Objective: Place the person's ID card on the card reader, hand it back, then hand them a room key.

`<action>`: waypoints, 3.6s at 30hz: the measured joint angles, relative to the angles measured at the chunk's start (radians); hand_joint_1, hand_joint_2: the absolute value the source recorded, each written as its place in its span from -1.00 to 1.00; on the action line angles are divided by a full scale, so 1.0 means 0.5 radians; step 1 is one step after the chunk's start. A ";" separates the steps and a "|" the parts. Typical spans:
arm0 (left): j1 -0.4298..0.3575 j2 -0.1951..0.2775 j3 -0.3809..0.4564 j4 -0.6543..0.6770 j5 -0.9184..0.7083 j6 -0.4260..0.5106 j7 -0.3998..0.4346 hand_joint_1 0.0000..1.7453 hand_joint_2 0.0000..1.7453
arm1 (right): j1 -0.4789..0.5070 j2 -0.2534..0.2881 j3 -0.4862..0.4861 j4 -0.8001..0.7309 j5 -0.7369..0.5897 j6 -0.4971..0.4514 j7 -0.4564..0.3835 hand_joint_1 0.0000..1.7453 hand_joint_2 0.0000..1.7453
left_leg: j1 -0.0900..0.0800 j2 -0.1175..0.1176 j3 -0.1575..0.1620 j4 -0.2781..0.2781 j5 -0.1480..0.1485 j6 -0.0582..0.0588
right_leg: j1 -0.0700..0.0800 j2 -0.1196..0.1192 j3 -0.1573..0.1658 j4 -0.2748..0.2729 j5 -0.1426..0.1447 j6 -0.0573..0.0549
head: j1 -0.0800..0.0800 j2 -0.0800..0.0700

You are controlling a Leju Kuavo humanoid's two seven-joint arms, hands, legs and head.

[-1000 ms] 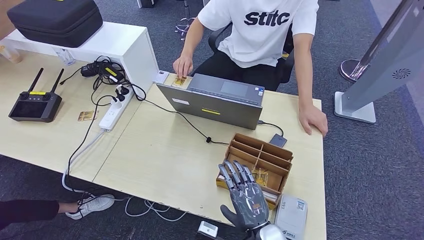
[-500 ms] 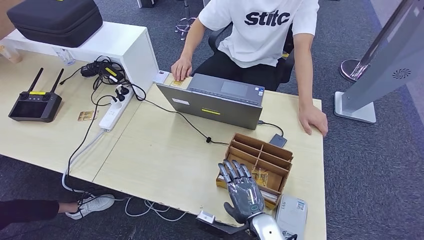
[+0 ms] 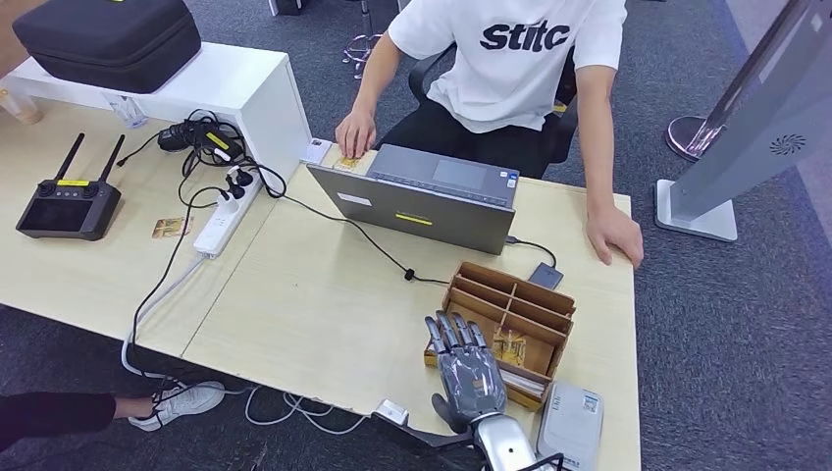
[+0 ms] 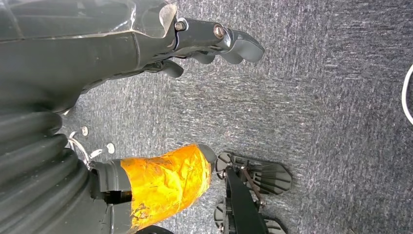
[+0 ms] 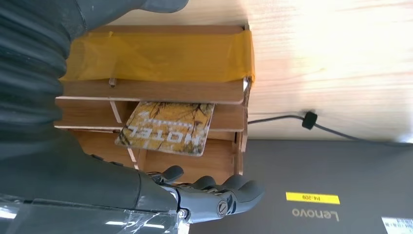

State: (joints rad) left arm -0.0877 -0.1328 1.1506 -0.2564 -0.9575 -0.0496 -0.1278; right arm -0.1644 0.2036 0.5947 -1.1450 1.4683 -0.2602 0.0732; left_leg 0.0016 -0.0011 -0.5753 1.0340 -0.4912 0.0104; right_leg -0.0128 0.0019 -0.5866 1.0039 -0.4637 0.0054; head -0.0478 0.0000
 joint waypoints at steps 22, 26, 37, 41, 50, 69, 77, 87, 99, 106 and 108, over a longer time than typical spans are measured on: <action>0.000 0.000 0.011 0.000 -0.002 0.002 0.000 -1.00 1.00 | 0.079 0.007 -0.114 -0.189 0.013 -0.038 -0.056 -1.00 1.00 | 0.000 0.000 0.000 0.000 0.000 0.000 | 0.000 0.000 0.000 0.000 0.000 0.000 | 0.000 0.000; 0.000 0.000 0.011 0.000 -0.005 0.002 0.000 -1.00 1.00 | 0.081 0.009 -0.124 -0.185 0.018 -0.035 -0.057 -0.47 1.00 | 0.000 0.000 0.000 0.000 0.000 0.000 | 0.000 0.000 0.000 0.000 0.000 0.000 | 0.000 0.000; -0.002 0.000 0.012 0.000 -0.014 0.002 0.000 -1.00 1.00 | 0.081 0.017 -0.152 -0.141 0.056 -0.007 -0.052 0.92 1.00 | 0.000 0.000 0.000 0.000 0.000 0.000 | 0.000 0.000 0.000 0.000 0.000 0.000 | 0.000 0.000; -0.002 0.000 0.012 0.000 -0.017 0.002 0.000 -1.00 1.00 | 0.081 0.017 -0.158 -0.132 0.056 -0.006 -0.052 0.92 1.00 | 0.000 0.000 0.000 0.000 0.000 0.000 | 0.000 0.000 0.000 0.000 0.000 0.000 | 0.000 0.000; -0.003 0.000 0.013 0.000 -0.022 0.002 0.000 -1.00 1.00 | 0.068 0.027 -0.165 -0.109 0.072 0.000 -0.037 1.00 1.00 | 0.000 0.000 0.000 0.000 0.000 0.000 | 0.000 0.000 0.000 0.000 0.000 0.000 | 0.000 0.000; -0.003 -0.003 0.027 0.000 -0.046 0.005 0.000 -1.00 1.00 | 0.040 0.029 -0.288 -0.540 0.005 -0.150 -0.140 1.00 1.00 | 0.000 0.000 0.000 0.000 0.000 0.000 | 0.000 0.000 0.001 0.000 0.000 0.000 | 0.000 0.000; -0.003 -0.005 0.027 0.000 -0.073 0.004 0.001 -1.00 1.00 | 0.009 0.051 -0.341 -0.723 -0.211 -0.072 -0.284 0.99 1.00 | 0.000 0.000 0.000 0.000 0.000 0.000 | 0.000 0.000 0.001 0.000 0.000 0.000 | 0.000 0.000; -0.009 0.002 0.027 0.000 -0.149 -0.010 0.004 -1.00 1.00 | -0.275 0.131 -0.464 -0.618 -0.705 0.270 -0.364 1.00 1.00 | 0.000 0.001 0.000 0.000 0.003 0.000 | 0.000 0.001 0.000 0.001 0.003 0.000 | 0.000 0.000; -0.016 0.011 0.027 0.000 -0.209 -0.025 0.008 -1.00 1.00 | -0.757 0.218 -0.774 -0.229 -0.781 0.372 -0.274 1.00 1.00 | 0.000 0.000 0.000 0.001 0.007 0.000 | 0.000 0.000 0.000 0.000 0.007 0.000 | 0.000 0.000; -0.016 0.011 0.027 0.000 -0.210 -0.025 0.008 -1.00 1.00 | -0.784 0.227 -0.797 -0.200 -0.781 0.372 -0.274 0.72 1.00 | 0.000 0.000 0.000 0.001 0.007 0.000 | 0.000 0.000 0.000 0.000 0.007 0.000 | 0.000 0.000; -0.017 0.011 0.027 0.000 -0.212 -0.025 0.008 -1.00 1.00 | -0.814 0.236 -0.830 -0.164 -0.803 0.373 -0.275 -0.28 1.00 | 0.000 0.000 0.000 0.001 0.007 0.000 | 0.000 0.000 0.000 0.000 0.007 0.000 | 0.000 0.000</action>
State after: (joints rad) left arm -0.0960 -0.1270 1.1639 -0.2564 -1.0636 -0.0622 -0.1240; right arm -0.5715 0.3216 0.1796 -1.2272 1.0666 -0.0738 -0.0645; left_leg 0.0014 -0.0011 -0.5753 1.0343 -0.4878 0.0102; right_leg -0.0128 0.0021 -0.5865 1.0041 -0.4603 0.0051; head -0.0477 0.0000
